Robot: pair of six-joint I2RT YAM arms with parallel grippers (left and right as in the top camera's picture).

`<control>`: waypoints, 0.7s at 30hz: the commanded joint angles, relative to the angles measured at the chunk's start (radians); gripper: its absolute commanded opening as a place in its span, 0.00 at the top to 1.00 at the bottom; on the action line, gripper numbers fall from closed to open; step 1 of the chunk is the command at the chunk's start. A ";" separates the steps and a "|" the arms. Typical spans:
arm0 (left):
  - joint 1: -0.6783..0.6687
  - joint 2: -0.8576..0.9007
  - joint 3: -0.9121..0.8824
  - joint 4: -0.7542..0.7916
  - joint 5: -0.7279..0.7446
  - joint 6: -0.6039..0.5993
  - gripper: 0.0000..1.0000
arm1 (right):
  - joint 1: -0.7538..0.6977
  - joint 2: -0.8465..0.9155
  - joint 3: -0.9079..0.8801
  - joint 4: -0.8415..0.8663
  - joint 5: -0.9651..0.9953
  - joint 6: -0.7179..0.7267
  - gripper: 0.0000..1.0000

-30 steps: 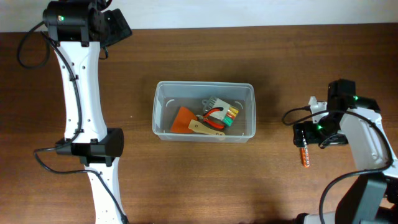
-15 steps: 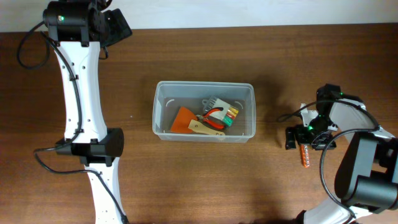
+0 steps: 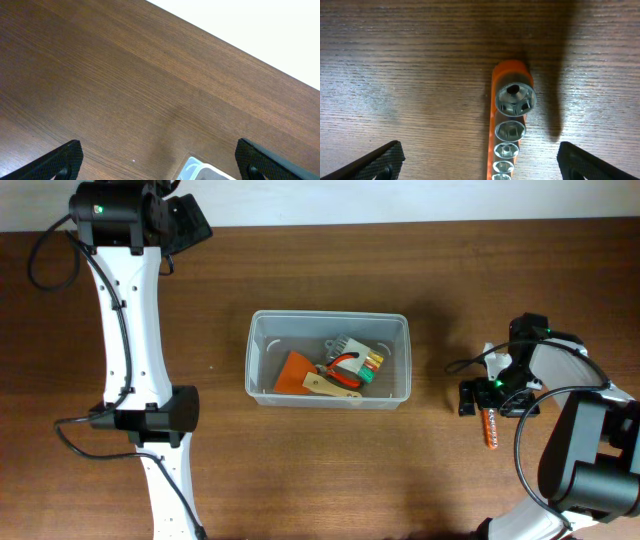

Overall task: Pack container
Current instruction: 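Move the right gripper over the orange socket strip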

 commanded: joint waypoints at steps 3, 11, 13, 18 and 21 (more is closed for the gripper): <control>0.001 -0.024 0.011 0.000 -0.008 0.009 0.01 | -0.002 0.004 -0.005 0.006 0.038 0.008 0.01; 0.001 -0.024 0.011 0.000 -0.008 0.009 0.01 | -0.002 0.004 -0.005 0.006 0.054 0.010 0.01; 0.001 -0.024 0.011 0.000 -0.008 0.009 0.01 | -0.002 0.004 -0.005 0.005 0.047 0.012 0.01; 0.000 -0.024 0.011 0.000 -0.008 0.009 0.01 | -0.002 0.004 -0.005 -0.002 0.044 0.013 0.01; 0.001 -0.024 0.011 0.000 -0.008 0.009 0.01 | -0.002 0.004 -0.005 -0.006 0.044 0.019 0.01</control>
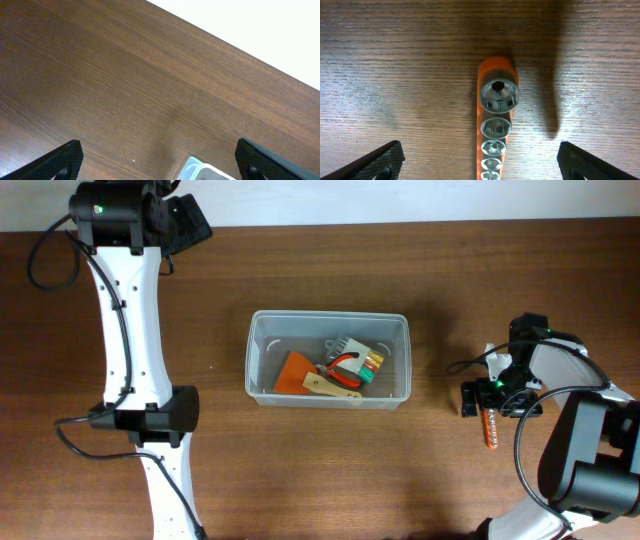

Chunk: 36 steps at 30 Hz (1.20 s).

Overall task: Pack container
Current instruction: 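Move the right gripper over the orange socket strip, then lower the right gripper and grasp the socket strip at its end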

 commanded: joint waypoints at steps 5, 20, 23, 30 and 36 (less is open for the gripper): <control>0.001 -0.024 0.011 0.000 -0.008 0.009 0.01 | -0.002 0.004 -0.005 -0.005 0.005 0.016 0.01; 0.001 -0.024 0.011 0.000 -0.008 0.009 0.01 | -0.002 0.004 -0.005 0.006 0.005 0.015 0.01; 0.001 -0.024 0.011 0.000 -0.008 0.009 0.01 | -0.002 0.004 -0.006 0.006 0.005 0.015 0.01; 0.001 -0.024 0.011 0.000 -0.008 0.009 0.01 | -0.002 0.004 -0.018 0.010 0.005 0.016 0.01; 0.001 -0.024 0.011 0.000 -0.008 0.009 0.01 | -0.002 0.004 -0.019 0.009 0.005 0.016 0.01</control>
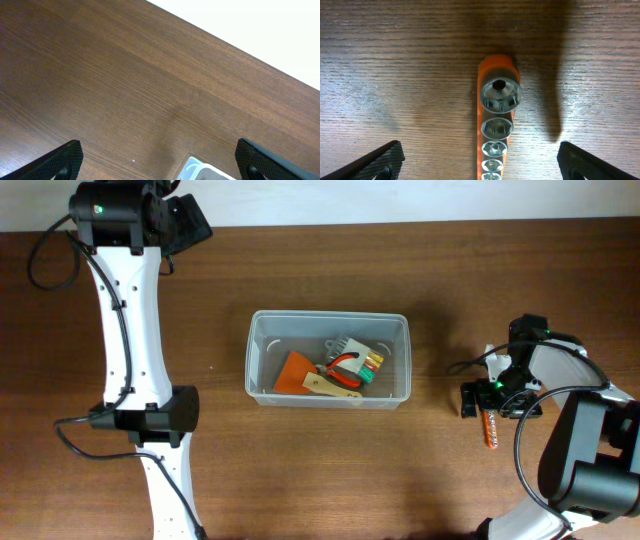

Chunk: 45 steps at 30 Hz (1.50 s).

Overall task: Pack container
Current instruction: 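Lower the right gripper and grasp the socket strip at its end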

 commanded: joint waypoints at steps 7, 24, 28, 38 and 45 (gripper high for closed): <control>0.000 -0.024 0.011 0.000 -0.008 0.009 0.01 | -0.002 0.004 -0.010 0.003 0.005 0.011 0.01; 0.001 -0.024 0.011 0.000 -0.008 0.009 0.01 | -0.002 0.004 -0.010 -0.005 0.006 0.011 0.01; 0.001 -0.024 0.011 0.000 -0.008 0.009 0.01 | -0.002 0.004 -0.010 -0.005 0.014 0.011 0.01; 0.001 -0.024 0.011 0.000 -0.008 0.009 0.01 | -0.002 0.004 -0.014 -0.004 0.018 0.011 0.01; 0.000 -0.024 0.011 0.000 -0.008 0.009 0.01 | -0.002 0.004 -0.030 0.002 0.018 0.012 0.01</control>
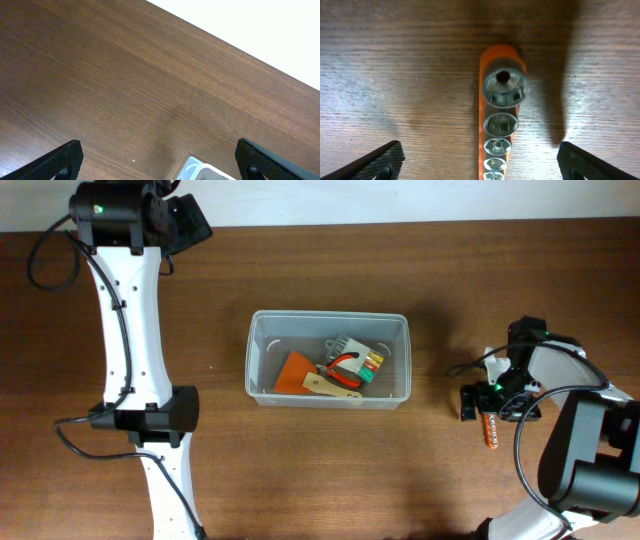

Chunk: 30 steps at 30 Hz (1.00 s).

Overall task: Pack container
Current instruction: 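Lower the right gripper and grasp the socket strip at its end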

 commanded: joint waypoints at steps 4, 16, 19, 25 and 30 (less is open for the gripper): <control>0.001 -0.024 0.011 -0.001 -0.008 0.009 0.01 | -0.002 0.004 -0.013 0.004 0.018 0.011 0.01; 0.001 -0.024 0.011 0.000 -0.008 0.009 0.01 | -0.002 0.004 -0.024 0.012 0.036 0.011 0.01; 0.001 -0.024 0.011 0.000 -0.007 0.009 0.01 | -0.002 0.004 -0.024 0.012 0.036 0.011 0.01; 0.001 -0.024 0.011 -0.001 -0.008 0.009 0.01 | -0.002 0.016 -0.024 0.012 0.035 0.011 0.01; 0.001 -0.024 0.011 0.000 -0.007 0.009 0.01 | -0.002 0.033 -0.026 0.012 0.035 0.011 0.01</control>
